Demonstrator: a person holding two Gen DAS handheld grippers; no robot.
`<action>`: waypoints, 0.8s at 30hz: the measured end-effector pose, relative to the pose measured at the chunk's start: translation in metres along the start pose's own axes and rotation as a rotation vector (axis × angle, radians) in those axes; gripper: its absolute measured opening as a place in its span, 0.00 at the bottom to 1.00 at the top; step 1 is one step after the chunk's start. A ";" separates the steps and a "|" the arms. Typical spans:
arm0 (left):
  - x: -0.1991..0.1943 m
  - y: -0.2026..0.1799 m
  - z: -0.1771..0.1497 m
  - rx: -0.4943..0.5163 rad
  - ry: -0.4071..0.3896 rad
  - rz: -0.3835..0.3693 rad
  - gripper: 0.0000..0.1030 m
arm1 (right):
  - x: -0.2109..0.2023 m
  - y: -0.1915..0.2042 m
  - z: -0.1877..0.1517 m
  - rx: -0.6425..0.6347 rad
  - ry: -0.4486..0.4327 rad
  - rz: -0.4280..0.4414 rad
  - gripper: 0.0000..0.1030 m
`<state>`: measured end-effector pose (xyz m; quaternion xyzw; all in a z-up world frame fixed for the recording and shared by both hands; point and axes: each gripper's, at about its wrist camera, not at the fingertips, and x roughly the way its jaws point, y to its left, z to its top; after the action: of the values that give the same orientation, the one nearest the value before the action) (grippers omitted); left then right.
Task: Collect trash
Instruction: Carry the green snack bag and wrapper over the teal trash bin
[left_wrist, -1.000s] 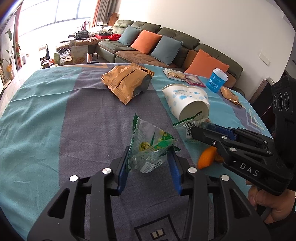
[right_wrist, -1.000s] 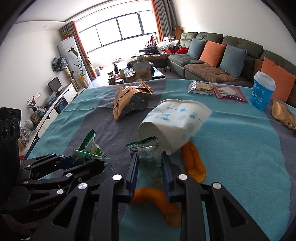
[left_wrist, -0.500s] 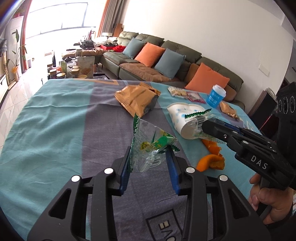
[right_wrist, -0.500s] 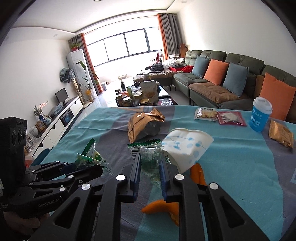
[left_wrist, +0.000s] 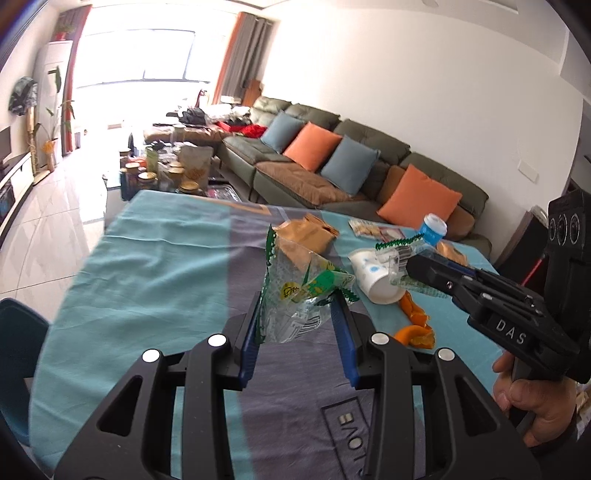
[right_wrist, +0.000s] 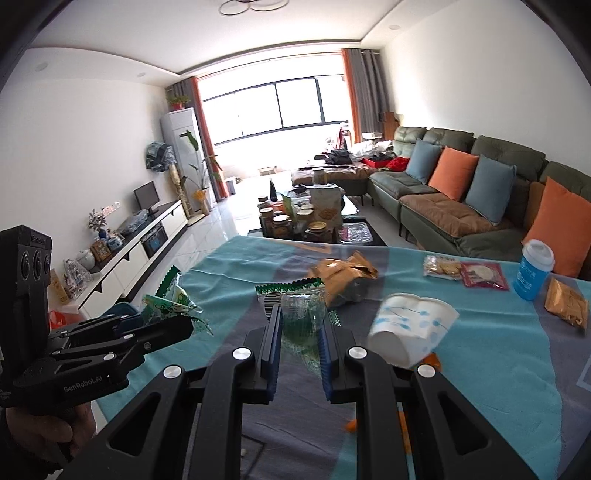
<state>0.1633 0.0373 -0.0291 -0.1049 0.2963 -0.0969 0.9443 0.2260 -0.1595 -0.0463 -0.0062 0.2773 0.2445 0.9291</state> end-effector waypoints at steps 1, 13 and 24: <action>-0.007 0.004 0.000 -0.004 -0.011 0.009 0.35 | 0.000 0.005 0.001 -0.007 -0.002 0.008 0.16; -0.100 0.068 -0.003 -0.103 -0.140 0.166 0.35 | 0.015 0.112 0.026 -0.157 -0.033 0.192 0.16; -0.171 0.138 -0.021 -0.205 -0.210 0.343 0.35 | 0.042 0.196 0.038 -0.246 -0.013 0.327 0.16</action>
<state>0.0299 0.2092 0.0113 -0.1580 0.2182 0.1072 0.9571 0.1867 0.0375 -0.0115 -0.0727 0.2367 0.4241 0.8711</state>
